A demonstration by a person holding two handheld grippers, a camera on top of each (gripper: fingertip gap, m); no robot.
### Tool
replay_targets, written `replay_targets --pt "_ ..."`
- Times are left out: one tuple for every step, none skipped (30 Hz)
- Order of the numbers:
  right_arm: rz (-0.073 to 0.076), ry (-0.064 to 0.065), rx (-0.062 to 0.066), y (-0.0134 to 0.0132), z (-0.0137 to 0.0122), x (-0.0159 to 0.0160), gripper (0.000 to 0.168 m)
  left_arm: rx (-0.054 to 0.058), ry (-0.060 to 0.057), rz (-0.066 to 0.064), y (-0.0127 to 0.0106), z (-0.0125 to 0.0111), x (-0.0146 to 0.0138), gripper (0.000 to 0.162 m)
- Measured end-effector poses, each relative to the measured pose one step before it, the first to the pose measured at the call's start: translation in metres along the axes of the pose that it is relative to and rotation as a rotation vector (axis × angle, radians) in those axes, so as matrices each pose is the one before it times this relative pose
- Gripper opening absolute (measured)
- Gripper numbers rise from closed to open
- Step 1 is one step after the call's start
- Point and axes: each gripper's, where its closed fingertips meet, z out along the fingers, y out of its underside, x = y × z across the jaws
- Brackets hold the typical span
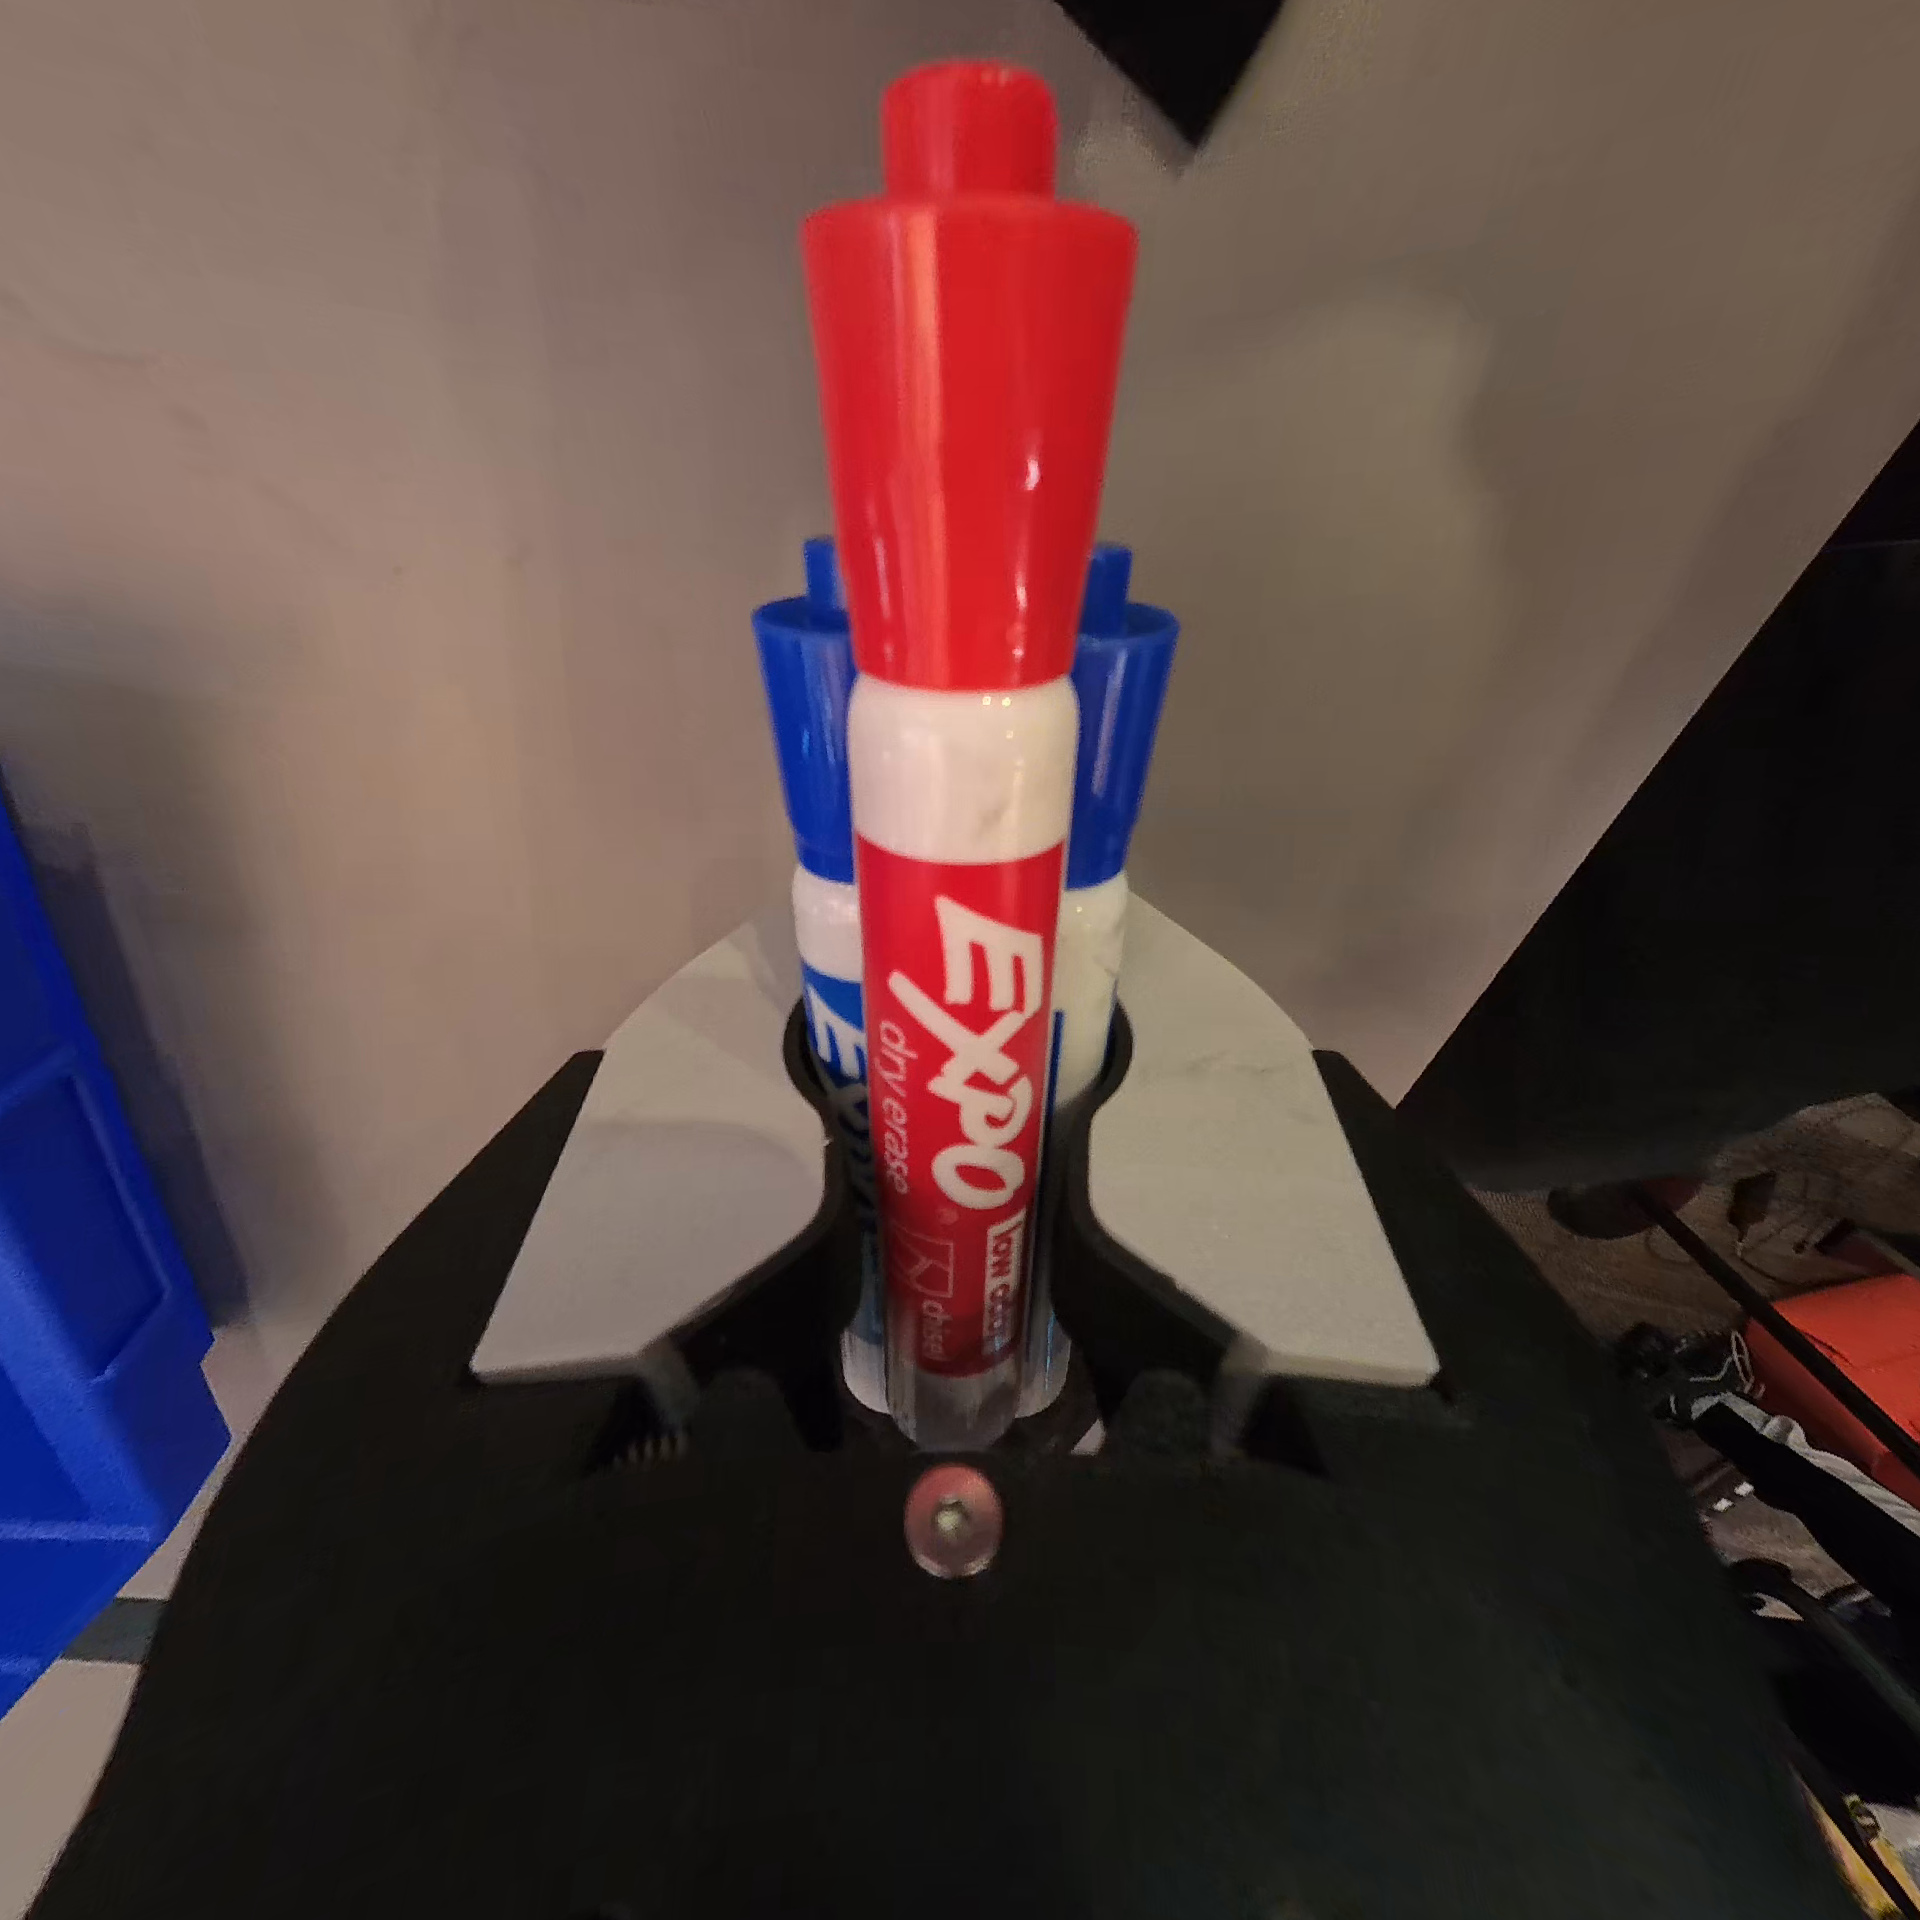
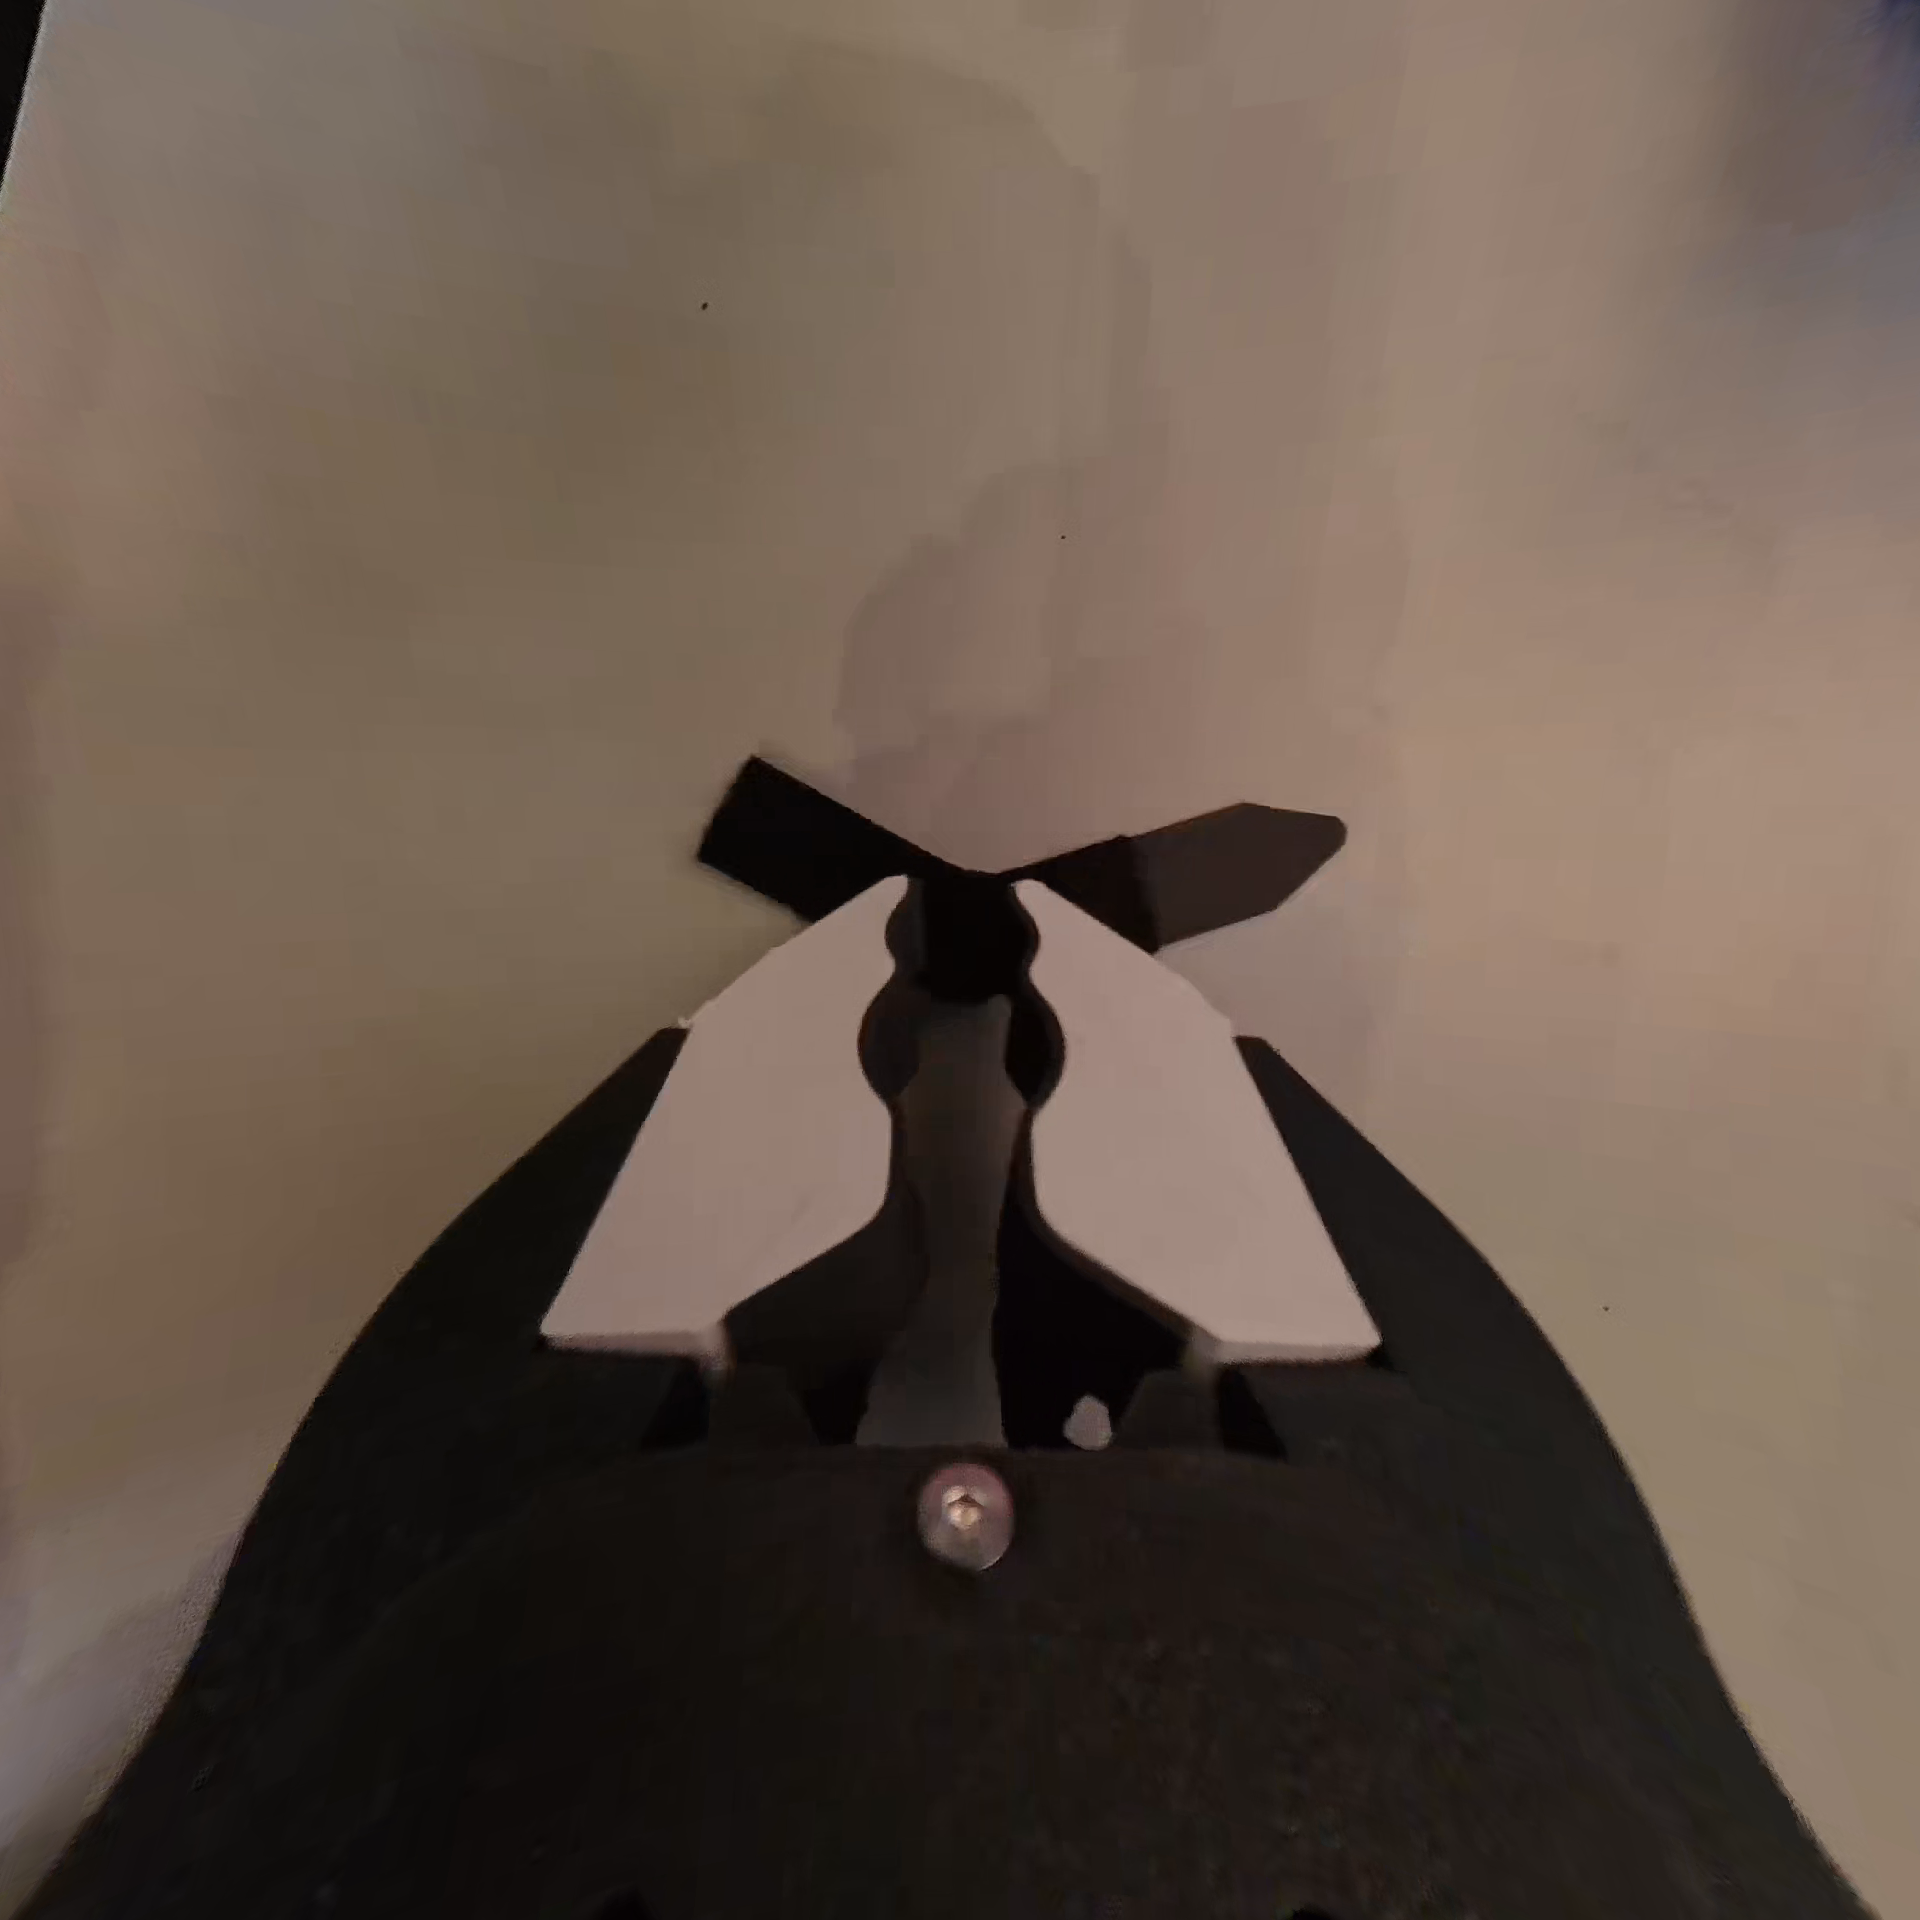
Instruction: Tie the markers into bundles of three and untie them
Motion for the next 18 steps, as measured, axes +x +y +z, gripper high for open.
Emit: replay_targets --pt "0.0079 -0.0067 0.0133 -0.00010 -0.00005 -0.00008 0.007 0.0056 -0.0007 -0.0030 0.00033 -0.00063 -0.00046 0.042" --pt "-0.0141 0.0023 0.0132 -0.00029 -0.00056 0.00019 0.006 0.0015 -0.0045 -0.0013 0.00064 -0.00040 -0.00097 0.042" --pt "-0.0153 0.0016 0.0222 -0.00158 -0.00139 -0.00030 0.005 0.0005 -0.0014 -0.0028 0.00069 -0.00036 -0.00042 0.042" --pt "0.0077 -0.0134 0.0435 -0.00464 -0.00359 -0.00137 0.004 0.0048 -0.0013 -0.0025 -0.00020 -0.00022 -0.00035 0.042" --pt "0.0118 -0.0146 0.0569 -0.00697 -0.00621 -0.00093 0.004 0.0035 -0.0027 -0.0010 -0.00004 -0.00008 -0.00028 0.042" --pt "0.0091 -0.0003 0.0466 -0.00590 -0.00783 0.00136 0.004 -0.0016 0.0008 -0.0011 0.00047 0.00018 0.00037 0.042" --pt "0.0203 -0.0065 0.0419 -0.00516 -0.00804 0.00159 0.004 0.0000 -0.0003 0.0007 0.00019 0.00022 0.00037 0.042" --pt "0.0323 -0.0311 0.0485 -0.00522 -0.00764 -0.00070 0.004 0.0031 0.0015 -0.0010 -0.00032 0.00033 0.00057 0.042" --pt "0.0352 -0.0366 0.0452 -0.00415 -0.00770 -0.00085 0.004 -0.0006 0.0020 -0.0008 0.00004 0.00038 0.00056 0.042" --pt "0.0438 -0.0371 0.0454 -0.00417 -0.00878 -0.00065 0.004 -0.0043 -0.0004 0.0001 0.00045 0.00023 0.00023 0.042" --pt "0.0638 -0.0625 0.0601 -0.00663 -0.00951 -0.00348 0.003 0.0008 0.0005 0.0003 -0.00011 0.00008 0.00040 0.042" --pt "0.0752 -0.0806 0.0403 -0.00395 -0.00747 -0.00547 0.004 0.0032 0.0041 -0.0011 -0.00046 0.00014 0.00076 0.042" --pt "0.0437 -0.0177 -0.0034 0.00354 -0.00398 0.00309 0.004 -0.0016 0.0014 0.0015 0.00009 0.00032 0.00036 0.043" --pt "0.0157 0.0342 -0.0352 0.00911 -0.00141 0.00990 0.004 -0.0043 0.0003 0.0012 0.00021 0.00064 0.00014 0.043" --pt "0.0325 -0.0100 -0.0552 0.01163 0.00189 0.00434 0.004 -0.0001 0.0044 0.0006 -0.00061 0.00075 0.00053 0.042" --pt "0.0238 -0.0145 -0.0323 0.00754 0.00306 0.00267 0.004 0.0016 0.0055 0.0027 -0.00105 0.00101 0.00087 0.043" --pt "0.0075 0.0187 -0.0409 0.00753 0.00342 0.00592 0.004 -0.0027 -0.0014 0.0023 -0.00075 0.00103 -0.00009 0.043" --pt "0.0056 0.0299 -0.0402 0.00671 0.00367 0.00666 0.004 -0.0029 -0.0003 0.0008 -0.00081 0.00102 0.00021 0.042"
